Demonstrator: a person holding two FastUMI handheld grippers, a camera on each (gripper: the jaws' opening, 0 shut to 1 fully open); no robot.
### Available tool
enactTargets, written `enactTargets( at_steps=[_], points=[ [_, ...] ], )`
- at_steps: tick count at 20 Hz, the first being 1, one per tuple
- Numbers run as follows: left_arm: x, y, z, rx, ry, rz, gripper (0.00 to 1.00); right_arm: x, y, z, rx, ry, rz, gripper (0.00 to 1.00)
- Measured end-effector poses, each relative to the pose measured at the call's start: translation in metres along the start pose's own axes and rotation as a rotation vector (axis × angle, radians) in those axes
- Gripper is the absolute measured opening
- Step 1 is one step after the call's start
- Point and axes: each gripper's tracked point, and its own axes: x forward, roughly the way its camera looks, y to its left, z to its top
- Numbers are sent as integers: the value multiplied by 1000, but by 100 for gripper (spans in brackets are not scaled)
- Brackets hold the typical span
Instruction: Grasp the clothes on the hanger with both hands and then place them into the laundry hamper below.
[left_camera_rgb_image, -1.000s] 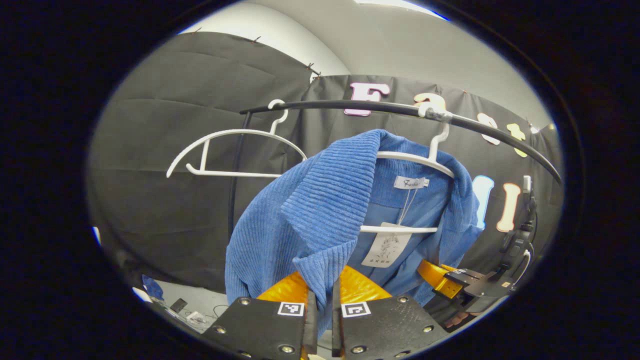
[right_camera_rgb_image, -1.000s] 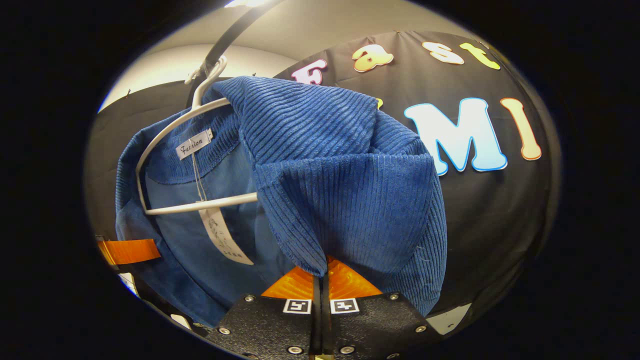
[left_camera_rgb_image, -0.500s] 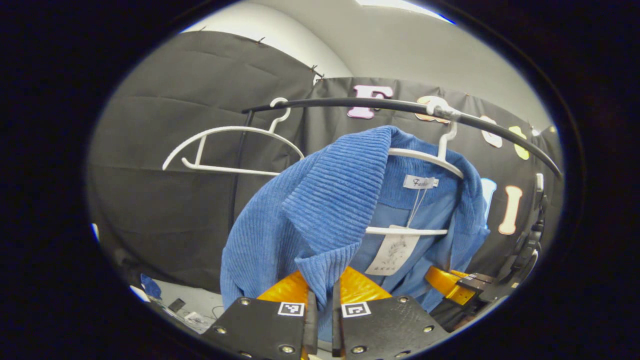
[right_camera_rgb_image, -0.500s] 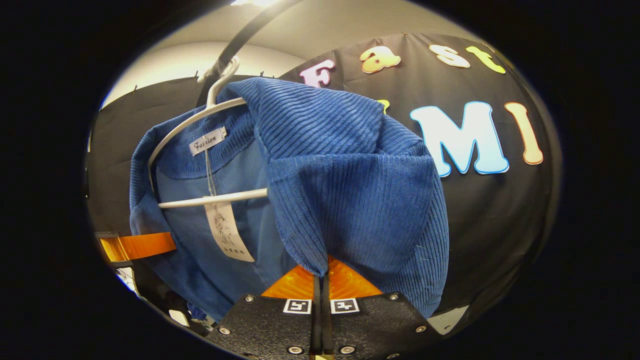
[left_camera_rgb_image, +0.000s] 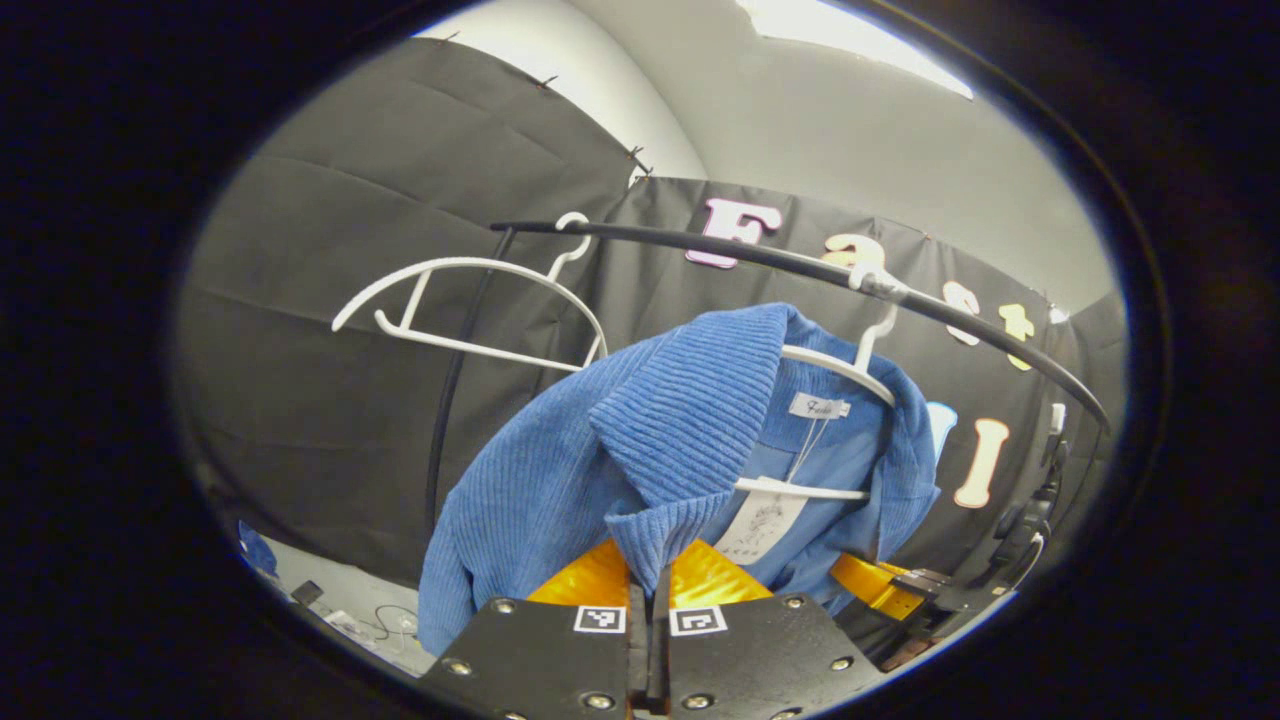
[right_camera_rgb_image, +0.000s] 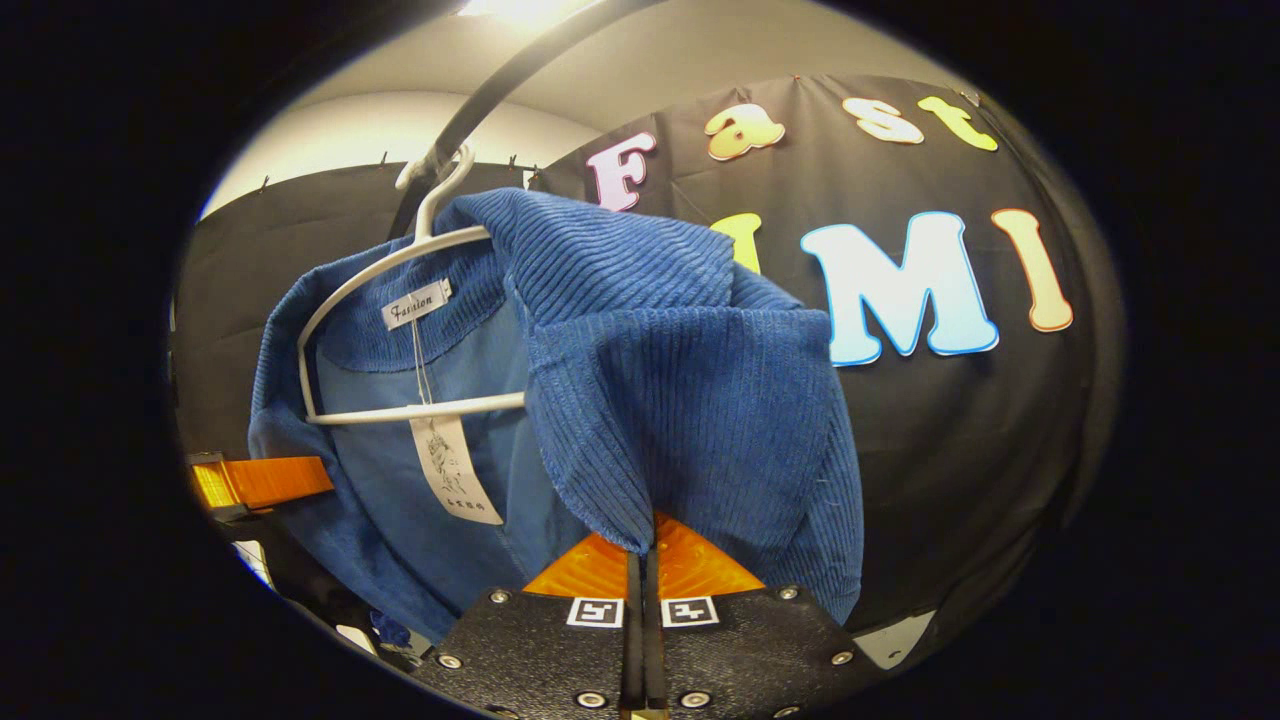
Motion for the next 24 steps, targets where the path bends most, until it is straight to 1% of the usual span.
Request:
enactTargets(
  at_steps=[2,4,5,7,8,13,16,19,21,23,24],
  points=[
    [-10,-1,18,20,-45,-13,0,-3,-13,8,-11,-22,-32,0],
    [-20,0,38,40,-85,-17,3,-5,-27,20,-13,-59,-69,0],
    [-24,1,46,50,-95,-17,1,-6,-33,26,-13,-78,-86,0],
    [-30,5,61,73,-116,-9,1,-9,-45,40,-23,-113,-123,0],
    [-33,7,69,84,-127,-5,6,-12,-52,38,-28,-132,-139,0],
    [-38,26,96,105,-168,39,6,-13,-78,65,-52,-217,-212,0],
    [-35,40,118,148,-207,73,6,-6,-87,80,-67,-276,-238,0],
    [-26,53,131,171,-231,109,6,3,-94,91,-124,-308,-255,0],
    [-27,68,140,211,-239,137,6,0,-95,94,-137,-320,-264,0],
    [-26,74,148,218,-240,139,1,1,-93,94,-135,-328,-263,0],
    [-24,75,149,212,-240,136,0,-1,-93,95,-138,-333,-265,0]
  ],
)
